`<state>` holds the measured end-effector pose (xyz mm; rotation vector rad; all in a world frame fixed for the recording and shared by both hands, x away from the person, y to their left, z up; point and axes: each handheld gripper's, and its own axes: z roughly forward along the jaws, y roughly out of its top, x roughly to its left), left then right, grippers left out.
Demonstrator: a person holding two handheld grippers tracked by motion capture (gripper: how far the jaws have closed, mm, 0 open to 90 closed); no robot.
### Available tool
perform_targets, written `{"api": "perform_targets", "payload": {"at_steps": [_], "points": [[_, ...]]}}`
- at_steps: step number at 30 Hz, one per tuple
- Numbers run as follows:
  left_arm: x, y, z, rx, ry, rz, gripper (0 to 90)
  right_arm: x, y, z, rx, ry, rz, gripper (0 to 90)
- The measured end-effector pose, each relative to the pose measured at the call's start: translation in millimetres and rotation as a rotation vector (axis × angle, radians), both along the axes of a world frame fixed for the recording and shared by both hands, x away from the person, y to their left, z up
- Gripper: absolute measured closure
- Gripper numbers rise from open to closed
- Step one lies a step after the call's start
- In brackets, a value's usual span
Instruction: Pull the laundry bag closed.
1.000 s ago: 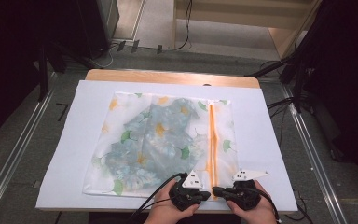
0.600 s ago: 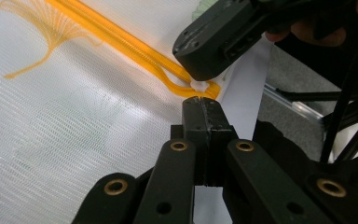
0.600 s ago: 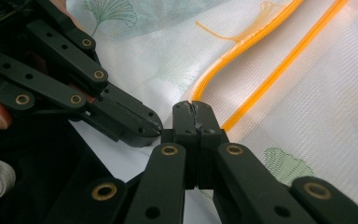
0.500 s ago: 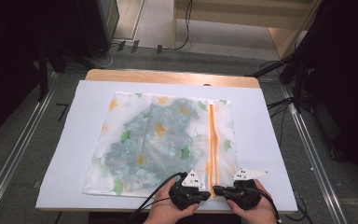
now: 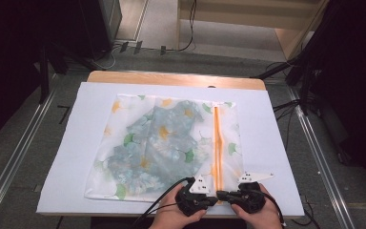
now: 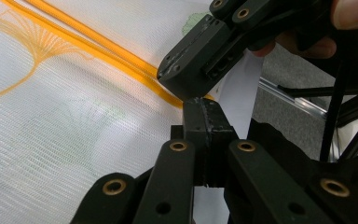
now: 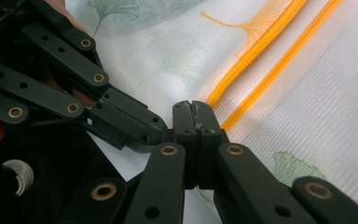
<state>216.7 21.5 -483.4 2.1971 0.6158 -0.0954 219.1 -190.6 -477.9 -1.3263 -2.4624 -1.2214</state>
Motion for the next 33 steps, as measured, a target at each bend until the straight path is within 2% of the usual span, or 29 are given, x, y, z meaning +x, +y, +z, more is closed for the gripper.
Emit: {"api": "perform_targets", "payload": {"at_steps": [5, 8, 12, 15, 18, 24, 33], "points": [[-2.3, -1.0, -0.7, 0.0, -0.015, -0.007, 90.0, -0.2, 0.0, 1.2, -0.003, 0.004, -0.008, 90.0], [-0.8, -0.2, -0.8, 0.002, 0.009, -0.026, 90.0, -2.5, 2.8, 3.8, -0.038, -0.031, 0.001, 90.0], [-2.1, -1.0, -1.0, 0.003, 0.001, -0.022, 90.0, -1.1, 3.6, 6.3, -0.046, -0.051, -0.004, 90.0], [-0.7, -0.1, -1.2, 0.003, 0.009, -0.029, 90.0, -0.2, 2.6, 8.7, -0.057, -0.074, -0.024, 90.0], [-0.4, 0.1, -1.6, -0.002, 0.013, -0.029, 90.0, 2.2, -0.4, 10.8, -0.036, -0.087, -0.039, 90.0], [0.9, 0.7, -1.8, -0.003, 0.019, -0.035, 90.0, 8.0, -0.4, 13.4, -0.032, -0.123, -0.07, 90.0], [0.8, 0.9, -2.0, -0.005, 0.017, -0.034, 90.0, 21.1, -0.6, 12.3, -0.022, -0.144, -0.095, 90.0]]}}
